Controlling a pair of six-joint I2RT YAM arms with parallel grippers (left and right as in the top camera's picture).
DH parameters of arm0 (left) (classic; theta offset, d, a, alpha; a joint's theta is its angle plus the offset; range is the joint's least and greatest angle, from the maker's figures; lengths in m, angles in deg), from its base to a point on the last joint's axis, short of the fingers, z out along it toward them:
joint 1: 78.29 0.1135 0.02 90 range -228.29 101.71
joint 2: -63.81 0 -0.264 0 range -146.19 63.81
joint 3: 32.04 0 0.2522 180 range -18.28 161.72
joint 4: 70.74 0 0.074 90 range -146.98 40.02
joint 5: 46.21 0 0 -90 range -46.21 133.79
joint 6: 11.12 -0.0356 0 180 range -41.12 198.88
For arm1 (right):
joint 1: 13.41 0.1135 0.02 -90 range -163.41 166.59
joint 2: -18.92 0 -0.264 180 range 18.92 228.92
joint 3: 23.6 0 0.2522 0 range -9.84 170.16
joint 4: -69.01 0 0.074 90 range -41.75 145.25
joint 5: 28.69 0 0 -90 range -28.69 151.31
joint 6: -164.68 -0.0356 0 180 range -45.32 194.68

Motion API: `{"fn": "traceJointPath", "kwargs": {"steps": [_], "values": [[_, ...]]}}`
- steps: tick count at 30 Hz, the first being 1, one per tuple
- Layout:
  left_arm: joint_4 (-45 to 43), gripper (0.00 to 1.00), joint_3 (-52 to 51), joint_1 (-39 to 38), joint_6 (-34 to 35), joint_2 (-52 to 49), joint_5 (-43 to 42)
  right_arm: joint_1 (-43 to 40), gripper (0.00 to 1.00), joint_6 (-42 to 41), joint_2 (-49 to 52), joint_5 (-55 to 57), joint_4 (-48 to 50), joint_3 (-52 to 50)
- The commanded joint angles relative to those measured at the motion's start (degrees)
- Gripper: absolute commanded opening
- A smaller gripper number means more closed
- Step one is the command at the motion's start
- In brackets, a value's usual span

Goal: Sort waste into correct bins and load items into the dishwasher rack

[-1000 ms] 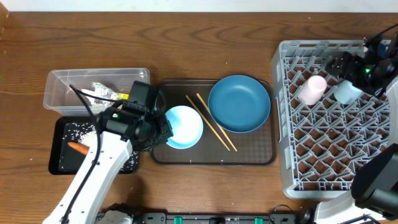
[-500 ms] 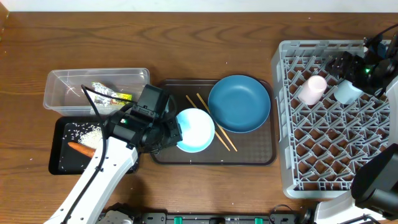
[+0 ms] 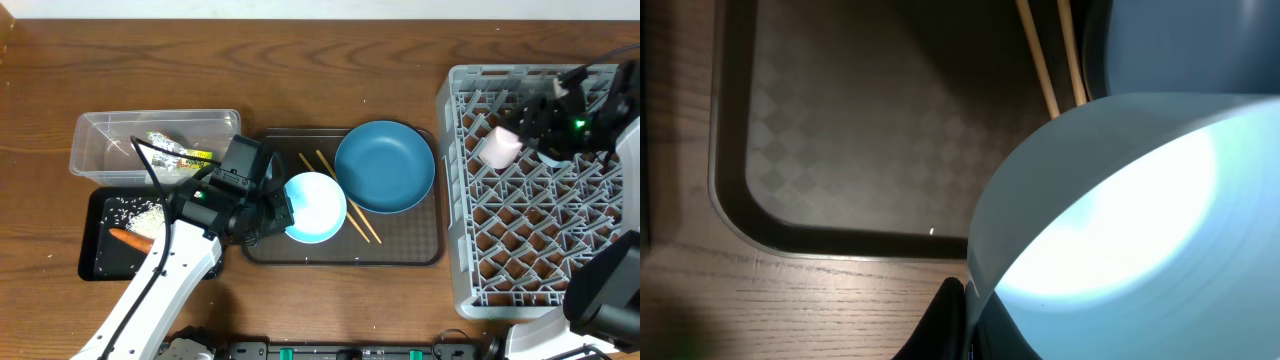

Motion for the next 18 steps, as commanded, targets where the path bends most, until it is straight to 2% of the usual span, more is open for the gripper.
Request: {"fn": "traceJointPath", "kwargs": {"steps": [1,7,12,18], "values": [[-0.07,0.06,1.11,-0.24,-0.74,0.66,-0.2,3.72,0.64,6.64,-2.82,-4.28,-2.01,0.15],[-0.68,0.06,1.11,-0.96,-0.04,0.66,-0.37,14.14,0.64,11.93,-9.53,-1.66,-4.02,0.15],[-0.52,0.06,1.11,-2.43,-0.07,0.66,-1.9,26.25,0.67,11.39,-13.68,8.31,-4.07,0.13],[-0.5,0.06,1.11,-3.19,-0.07,0.66,-3.8,41.2,0.67,7.13,-13.31,18.18,-3.74,0.0]]}}
